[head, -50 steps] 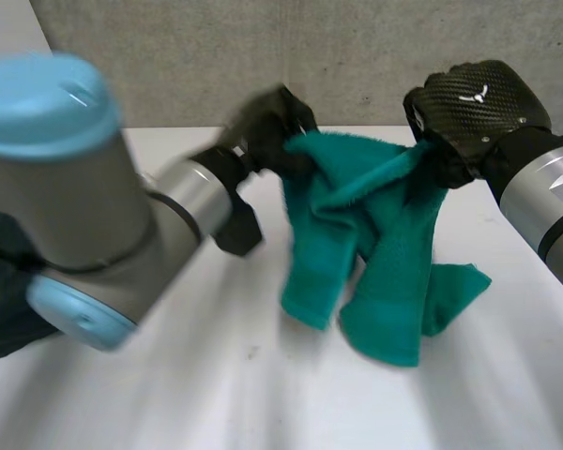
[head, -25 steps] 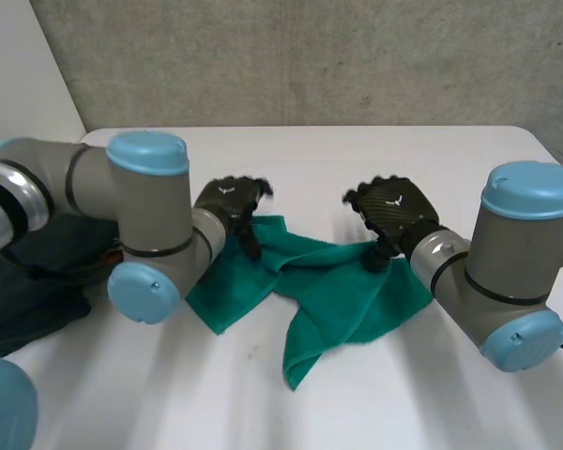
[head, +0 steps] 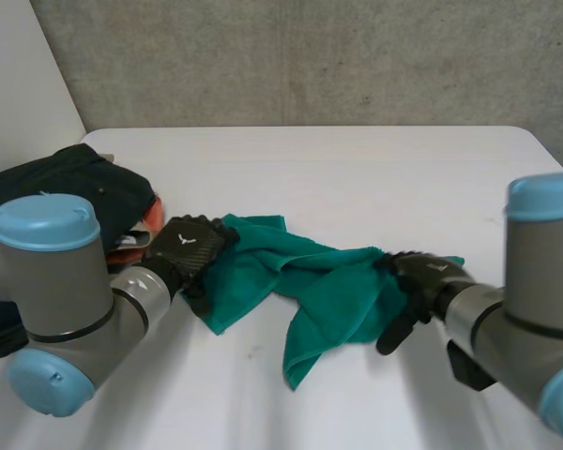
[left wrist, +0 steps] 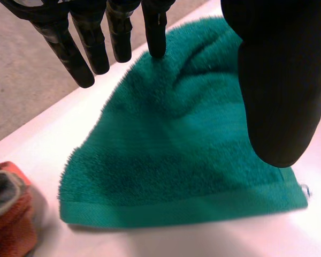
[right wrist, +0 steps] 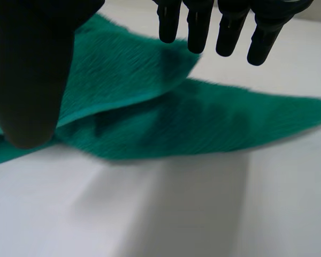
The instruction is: Fold the laundry.
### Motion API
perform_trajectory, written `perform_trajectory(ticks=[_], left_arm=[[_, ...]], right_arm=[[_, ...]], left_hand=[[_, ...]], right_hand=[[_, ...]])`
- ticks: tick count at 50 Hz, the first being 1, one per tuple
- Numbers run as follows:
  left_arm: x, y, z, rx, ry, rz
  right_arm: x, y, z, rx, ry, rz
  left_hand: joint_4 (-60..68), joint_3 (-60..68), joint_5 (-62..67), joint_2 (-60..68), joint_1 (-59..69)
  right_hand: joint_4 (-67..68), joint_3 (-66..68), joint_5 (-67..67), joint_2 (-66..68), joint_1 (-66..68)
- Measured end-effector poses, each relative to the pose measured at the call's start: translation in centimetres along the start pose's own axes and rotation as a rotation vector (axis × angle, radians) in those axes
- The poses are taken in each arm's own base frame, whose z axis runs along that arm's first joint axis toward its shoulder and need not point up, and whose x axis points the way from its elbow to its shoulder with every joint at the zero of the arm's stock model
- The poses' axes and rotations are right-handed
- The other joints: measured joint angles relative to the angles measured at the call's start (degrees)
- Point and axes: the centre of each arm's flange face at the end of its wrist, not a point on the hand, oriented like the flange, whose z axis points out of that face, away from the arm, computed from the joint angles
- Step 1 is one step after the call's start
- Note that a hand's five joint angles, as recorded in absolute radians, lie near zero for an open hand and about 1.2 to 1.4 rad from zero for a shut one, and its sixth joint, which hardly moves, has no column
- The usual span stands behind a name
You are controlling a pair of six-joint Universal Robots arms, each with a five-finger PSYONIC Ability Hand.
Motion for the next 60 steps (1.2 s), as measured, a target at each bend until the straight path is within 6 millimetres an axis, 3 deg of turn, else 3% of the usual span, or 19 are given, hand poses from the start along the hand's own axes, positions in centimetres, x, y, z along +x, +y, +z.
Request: perform_trajectory(ticks=[8,17,20,22,25,28,30,36,39,44,48,52,55,60], left_arm=[[0.7,1.2,2.2,-0.014,0.035,0.028],[1.2,1.3,5.4,0.009,0.04,0.044],[1.3,1.0,6.8,0.032,0.034,0.061],[1.4,0.7,7.8,0.048,0.025,0.077],[1.4,0.3,8.9,0.065,0.009,0.098],[1.2,-0.2,9.8,0.081,-0.013,0.117],[1.0,-0.7,10.2,0.093,-0.032,0.127],[-0.5,-3.4,9.7,0.13,-0.098,0.126],[-2.0,-6.0,7.5,0.154,-0.127,0.093],[-3.2,-8.0,4.5,0.181,-0.106,0.022],[-3.0,-8.0,3.2,0.174,-0.048,-0.046],[-2.2,-6.6,3.6,0.129,0.004,-0.098],[-1.8,-5.3,5.1,0.091,0.015,-0.124],[-2.9,-5.4,7.9,0.119,-0.035,-0.131]], right_arm=[[-2.0,1.7,2.2,0.058,-0.035,-0.084],[-3.3,1.7,4.2,0.153,-0.021,-0.161],[-3.8,1.6,4.9,0.176,-0.023,-0.186],[-4.0,1.5,5.4,0.19,-0.023,-0.202],[-4.0,1.1,6.0,0.211,-0.015,-0.22],[-3.6,0.3,6.2,0.24,0.007,-0.227],[-3.1,-0.7,6.0,0.266,0.028,-0.226],[-0.7,-4.5,4.4,0.329,0.082,-0.248],[0.9,-7.1,2.4,0.332,0.09,-0.332],[2.3,-9.0,-0.3,0.281,0.025,-0.489],[2.6,-9.0,-1.4,0.216,-0.062,-0.595],[2.8,-8.2,-0.8,0.148,-0.115,-0.662],[3.3,-7.5,0.8,0.096,-0.118,-0.703],[4.2,-8.4,3.6,0.131,-0.032,-0.74]], left_hand=[[0.0,0.0,0.1,0.5,0.0],[0.2,0.2,0.3,0.7,0.1],[2.8,2.8,2.8,3.1,3.0],[10.7,11.3,10.5,11.2,12.2],[28.1,28.3,27.7,28.2,30.4],[48.9,48.9,47.9,49.1,50.2],[52.7,52.6,50.3,53.0,50.4],[53.2,53.0,50.3,53.3,50.4],[53.2,53.0,50.3,53.4,50.4],[53.2,53.1,50.3,53.4,50.4],[53.2,53.1,50.3,53.4,50.4],[53.3,53.2,50.3,53.5,50.4],[53.4,53.3,50.3,53.5,50.3],[53.4,53.3,50.3,53.5,50.3]], right_hand=[[6.4,6.6,6.6,5.4,6.3],[6.5,6.8,6.9,5.5,6.5],[13.5,13.7,13.0,13.2,13.6],[30.6,31.0,30.4,31.4,32.4],[47.5,47.4,46.6,48.0,47.2],[54.2,53.8,52.1,53.8,49.5],[54.7,54.2,52.2,53.8,49.5],[54.7,54.2,52.2,53.8,49.5],[54.8,54.2,53.0,53.8,49.5],[54.8,54.2,54.3,53.8,49.5],[54.8,54.2,54.5,53.8,49.5],[54.8,54.5,54.5,53.8,49.8],[54.9,54.5,54.5,53.8,50.0],[54.9,54.5,54.5,53.8,50.0]])
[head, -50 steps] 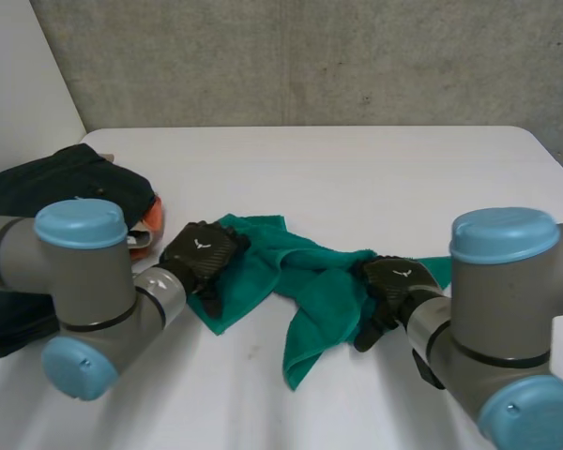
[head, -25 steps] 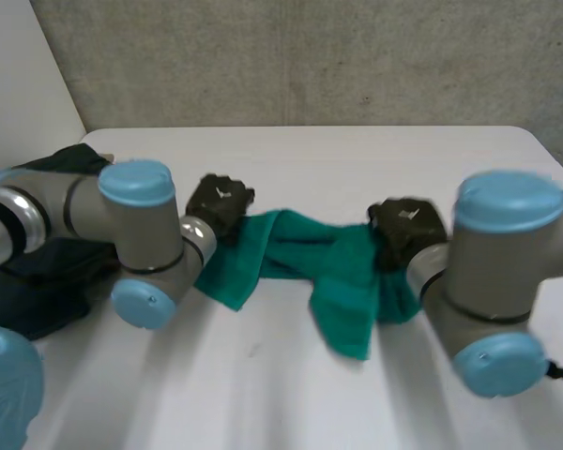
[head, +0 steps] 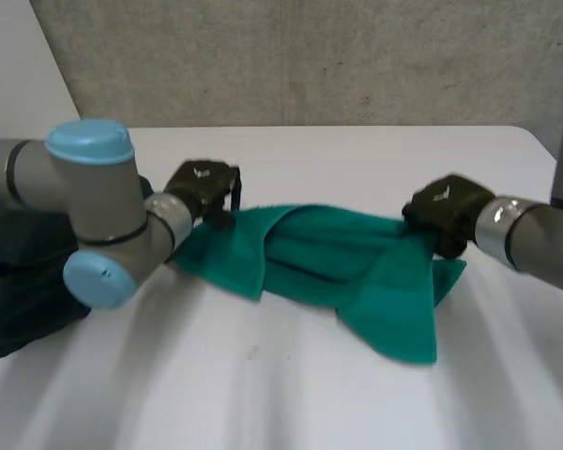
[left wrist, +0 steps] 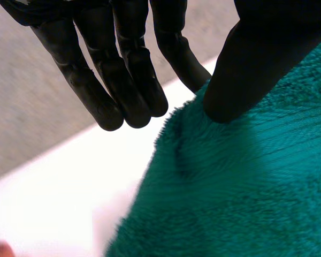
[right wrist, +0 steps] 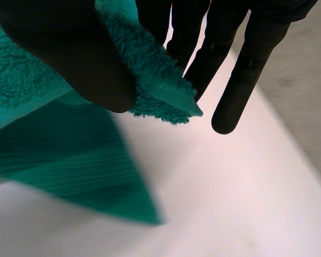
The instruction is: Fold the laundry.
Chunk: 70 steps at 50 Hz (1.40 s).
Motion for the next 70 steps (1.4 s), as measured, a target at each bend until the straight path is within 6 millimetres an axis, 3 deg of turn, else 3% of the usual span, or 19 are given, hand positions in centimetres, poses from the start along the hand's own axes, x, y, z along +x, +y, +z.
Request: perform_trajectory(ticks=[5,7,12,16,19,24,27,29,31,36,49,57,64,65,68,70], left_arm=[[-1.9,-4.5,2.3,0.18,-0.069,-0.004],[-2.8,-8.8,2.3,0.334,-0.097,-0.02],[-4.3,-17.0,-0.1,0.612,-0.102,-0.09],[-5.0,-19.5,-2.1,0.68,-0.087,-0.136],[-5.1,-18.6,-2.5,0.632,-0.072,-0.157],[-4.5,-13.8,-1.9,0.468,-0.039,-0.189],[-3.4,-9.1,-1.3,0.339,-0.007,-0.217],[-2.6,-6.3,-0.9,0.273,0.014,-0.238],[-1.5,-3.6,-0.7,0.218,0.034,-0.264],[0.9,0.4,-0.1,0.141,0.076,-0.339],[7.0,2.1,0.0,0.029,0.164,-0.453],[8.7,2.6,0.7,0.009,0.183,-0.445],[11.0,3.3,0.0,-0.044,0.252,-0.44],[11.4,3.3,-0.1,-0.048,0.261,-0.439],[11.9,3.3,-0.4,-0.047,0.271,-0.437],[11.8,2.9,-0.5,-0.036,0.266,-0.436]], right_arm=[[3.5,-2.7,2.1,0.153,0.217,-0.046],[6.1,-5.6,2.0,0.309,0.368,-0.077],[10.0,-11.6,-0.7,0.642,0.593,-0.145],[10.6,-13.9,-2.8,0.815,0.597,-0.199],[9.8,-13.5,-3.0,0.84,0.519,-0.215],[7.2,-10.9,-2.0,0.772,0.361,-0.188],[5.0,-8.8,-1.3,0.703,0.267,-0.161],[3.9,-7.9,-1.0,0.673,0.23,-0.152],[2.7,-6.9,-0.8,0.64,0.194,-0.145],[1.1,-6.7,-1.4,0.617,0.154,-0.144],[-0.4,-11.6,-7.5,0.705,0.106,-0.126],[-1.9,-13.5,-11.3,0.777,0.043,-0.084],[-1.9,-14.6,-13.4,0.834,0.036,-0.05],[-1.7,-14.7,-13.6,0.84,0.037,-0.042],[-1.4,-14.9,-14.0,0.847,0.038,-0.019],[-1.1,-14.9,-14.1,0.848,0.04,-0.004]], left_hand=[[0.0,0.0,0.2,0.1,0.0],[0.0,0.0,2.6,0.1,0.0],[0.0,0.0,2.6,0.1,0.0],[0.0,0.0,2.6,0.1,0.0],[0.0,0.0,2.6,0.1,0.0],[0.0,0.0,2.6,0.0,0.0],[-18.2,-19.2,-15.4,-19.5,-21.2],[-44.2,-43.3,-41.3,-44.9,-47.8],[-53.5,-52.9,-50.8,-53.5,-52.4],[-56.6,-55.6,-52.3,-56.6,-53.1],[-56.6,-55.7,-52.3,-56.7,-53.1],[-56.6,-55.7,-52.3,-56.7,-53.1],[-56.1,-55.3,-51.9,-55.9,-52.3],[-54.0,-53.2,-49.9,-54.1,-49.9],[-28.6,-27.3,-25.8,-27.5,-20.9],[-23.5,-23.4,-20.9,-23.6,-15.1]], right_hand=[[0.1,0.0,0.0,0.4,1.1],[0.1,0.0,0.0,0.4,1.1],[0.1,0.0,0.0,0.4,1.1],[0.1,0.0,0.0,0.4,1.1],[0.1,0.0,0.1,0.4,1.1],[0.1,0.2,0.1,0.4,1.1],[0.1,0.2,0.1,0.4,1.1],[0.1,0.2,0.1,0.4,1.1],[0.1,0.2,0.1,0.4,1.1],[0.1,0.2,0.1,0.4,1.1],[0.1,0.2,0.1,0.4,1.1],[0.1,0.2,0.1,0.4,1.1],[0.1,0.2,0.1,0.4,1.1],[0.1,0.2,0.1,0.4,1.1],[0.1,0.2,0.1,0.4,1.1],[0.1,0.2,0.1,0.4,1.1]])
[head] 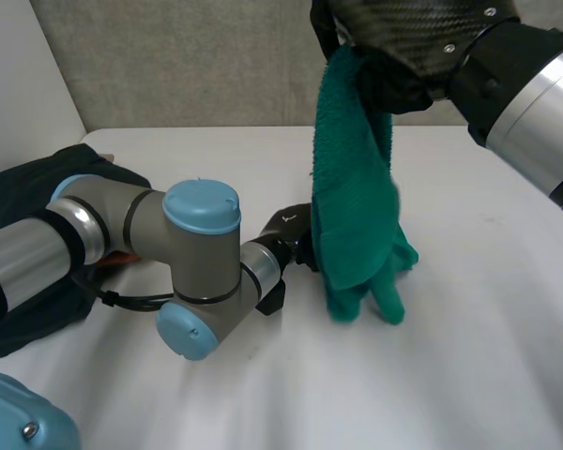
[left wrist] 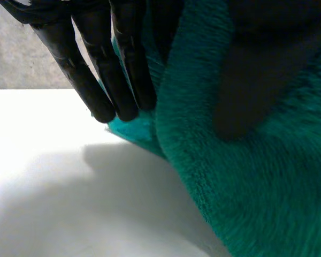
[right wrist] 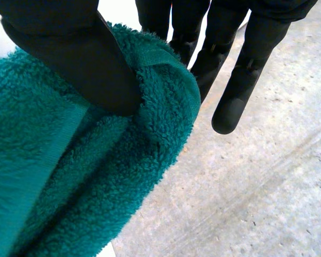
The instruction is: Fold the laundry.
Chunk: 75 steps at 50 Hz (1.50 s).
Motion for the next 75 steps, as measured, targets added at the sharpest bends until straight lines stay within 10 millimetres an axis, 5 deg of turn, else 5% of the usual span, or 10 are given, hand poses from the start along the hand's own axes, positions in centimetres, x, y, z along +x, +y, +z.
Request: perform_trajectory(ticks=[3,16,24,35,41,48,53,58,68,75], left_arm=[[-0.5,-1.4,-0.5,0.031,-0.026,-0.001],[-7.7,-16.3,-11.5,0.42,-0.231,0.112],[-7.6,-12.7,-11.7,0.254,-0.16,0.12],[-8.6,-5.6,-4.8,0.006,-0.206,0.224],[-8.6,-9.6,-2.2,0.136,-0.248,0.296],[-5.4,-19.4,-3.5,0.48,-0.224,0.35],[-3.9,-22.3,-5.5,0.631,-0.215,0.332],[-3.8,-19.1,-6.3,0.576,-0.207,0.286],[-6.6,-3.9,-6.4,0.126,-0.233,0.164],[-7.0,-1.5,-7.8,-0.016,-0.253,0.115]], right_arm=[[0.9,0.6,-0.1,-0.017,0.023,0.02],[5.9,13.0,-2.7,-0.333,0.084,0.138],[3.1,20.1,-3.6,-0.509,-0.016,0.196],[0.1,25.9,-1.1,-0.637,0.023,0.096],[3.0,25.9,2.4,-0.51,0.197,-0.045],[9.1,19.3,7.1,-0.165,0.455,-0.209],[11.1,15.3,7.8,-0.008,0.522,-0.197],[10.1,15.6,6.9,-0.012,0.443,-0.074],[-0.3,25.2,0.2,-0.405,0.084,0.192],[-4.9,28.3,-3.9,-0.58,-0.046,0.191]], left_hand=[[22.5,22.3,20.7,22.7,16.2],[23.5,23.3,20.7,23.5,16.2],[23.5,23.6,20.7,23.7,16.2],[23.6,23.6,20.7,23.7,16.2],[23.6,23.6,20.7,23.7,16.2],[23.6,23.6,20.7,23.7,16.2],[23.6,23.6,20.7,23.7,16.2],[23.6,23.6,20.7,23.7,16.2],[23.6,23.6,20.7,23.7,16.2],[-9.7,-9.0,-9.4,-9.5,-16.9]], right_hand=[[0.0,0.0,0.0,0.0,0.0],[0.0,0.0,0.0,0.0,0.0],[0.0,0.0,0.0,0.0,0.0],[0.0,0.0,0.1,0.0,0.0],[0.0,0.0,0.1,0.0,0.0],[0.0,0.0,0.1,0.0,0.0],[0.0,0.0,0.1,0.0,0.0],[0.0,0.0,0.2,0.0,0.0],[-7.8,-7.6,-7.3,-7.1,-4.1],[-40.1,-39.9,-41.4,-39.6,-36.3]])
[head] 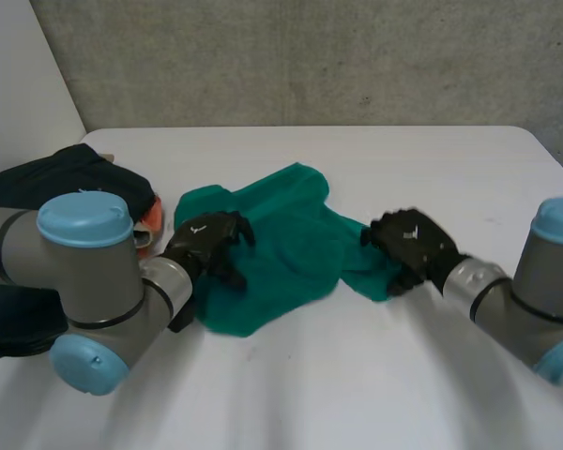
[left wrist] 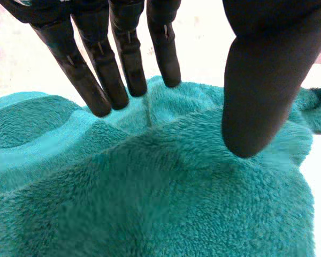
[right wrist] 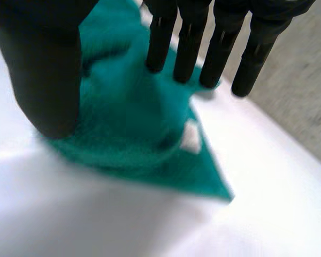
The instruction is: Fold the laundry.
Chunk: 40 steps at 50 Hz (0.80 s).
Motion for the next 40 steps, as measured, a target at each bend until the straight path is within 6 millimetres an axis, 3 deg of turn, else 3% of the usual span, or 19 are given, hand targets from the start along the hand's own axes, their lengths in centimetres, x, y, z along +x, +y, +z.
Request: perform_trajectory(ticks=[6,14,22,30,40], left_arm=[[0.1,-1.7,-1.2,-0.008,0.019,0.029],[-0.9,-3.3,-1.8,0.019,0.005,0.117],[-2.6,-3.9,-1.1,0.025,-0.03,0.218],[-3.5,-4.3,-0.3,0.011,-0.002,0.29],[-3.9,-2.4,-0.9,-0.076,0.035,0.315]], right_arm=[[0.4,-0.2,-1.1,-0.07,0.08,-0.003],[2.8,-4.1,-3.9,-0.068,0.272,0.214],[3.8,-4.8,-5.3,-0.122,0.353,0.45],[3.4,-4.4,-4.6,-0.239,0.327,0.518],[2.0,-3.6,-1.7,-0.314,0.236,0.39]], left_hand=[[-6.4,-6.0,-7.0,-6.3,-4.0],[-8.2,-8.0,-8.7,-7.7,-5.4],[-8.2,-8.0,-8.7,-7.9,-5.4],[-8.2,-8.0,-8.7,-7.9,-5.5],[-8.4,-8.0,-9.1,-8.1,-5.5]], right_hand=[[-15.0,-15.5,-14.5,-15.2,-15.0],[-16.2,-16.4,-14.5,-16.3,-15.6],[-16.2,-16.4,-14.5,-16.3,-15.6],[-16.2,-16.4,-14.5,-16.3,-15.6],[-13.0,-12.5,-11.0,-12.4,-13.1]])
